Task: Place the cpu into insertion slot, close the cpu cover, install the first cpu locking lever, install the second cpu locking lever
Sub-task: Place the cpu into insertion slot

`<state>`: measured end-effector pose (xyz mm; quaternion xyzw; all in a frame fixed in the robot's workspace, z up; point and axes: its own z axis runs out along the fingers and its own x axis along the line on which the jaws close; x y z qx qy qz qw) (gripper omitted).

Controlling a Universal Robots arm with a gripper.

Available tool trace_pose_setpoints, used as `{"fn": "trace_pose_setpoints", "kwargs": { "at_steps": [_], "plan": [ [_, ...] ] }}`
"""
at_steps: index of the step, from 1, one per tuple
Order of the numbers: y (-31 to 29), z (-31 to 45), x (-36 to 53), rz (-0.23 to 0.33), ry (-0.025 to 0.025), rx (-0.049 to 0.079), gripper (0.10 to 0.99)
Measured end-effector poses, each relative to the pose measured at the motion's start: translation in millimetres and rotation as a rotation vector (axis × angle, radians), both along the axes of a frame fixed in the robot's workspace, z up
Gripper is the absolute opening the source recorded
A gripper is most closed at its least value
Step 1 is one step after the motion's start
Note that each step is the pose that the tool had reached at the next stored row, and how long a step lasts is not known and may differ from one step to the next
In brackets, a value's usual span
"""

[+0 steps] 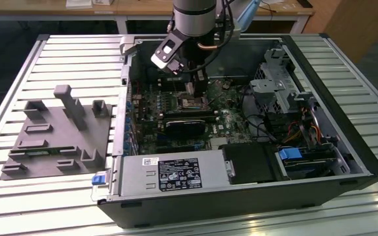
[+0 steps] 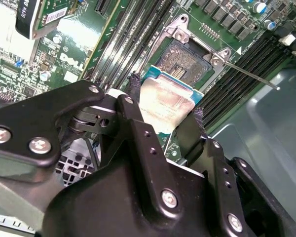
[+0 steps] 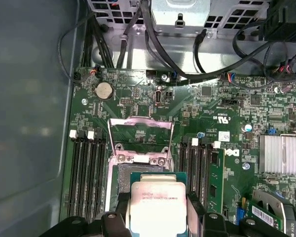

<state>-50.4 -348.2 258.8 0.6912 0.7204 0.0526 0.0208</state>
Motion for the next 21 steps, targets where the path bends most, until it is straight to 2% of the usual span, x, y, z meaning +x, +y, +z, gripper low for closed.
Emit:
{"fn": "trace_pose_setpoints", "kwargs": {
  "at_steps": [3, 4, 5, 8, 10, 12, 15, 21],
  "plan": [
    [0.0, -0.2, -0.1, 0.000, -0.0008, 0.000, 0.537],
    [0.0, -0.7, -0.2, 0.000, -0.0040, -0.001, 0.537],
    [0.0, -1.2, -0.4, 0.000, -0.0102, -0.002, 0.537],
    [0.3, -2.7, -1.3, 0.000, -0.0333, -0.010, 0.537],
    [0.8, -3.9, -2.0, 0.000, -0.0424, -0.021, 0.537],
    [2.0, -5.6, -2.4, 0.000, -0.0447, -0.037, 0.537],
    [4.7, -9.0, -2.5, 0.001, -0.0447, -0.054, 0.537],
    [9.1, -14.6, -3.4, 0.001, -0.0448, -0.057, 0.537]
  ]
}}
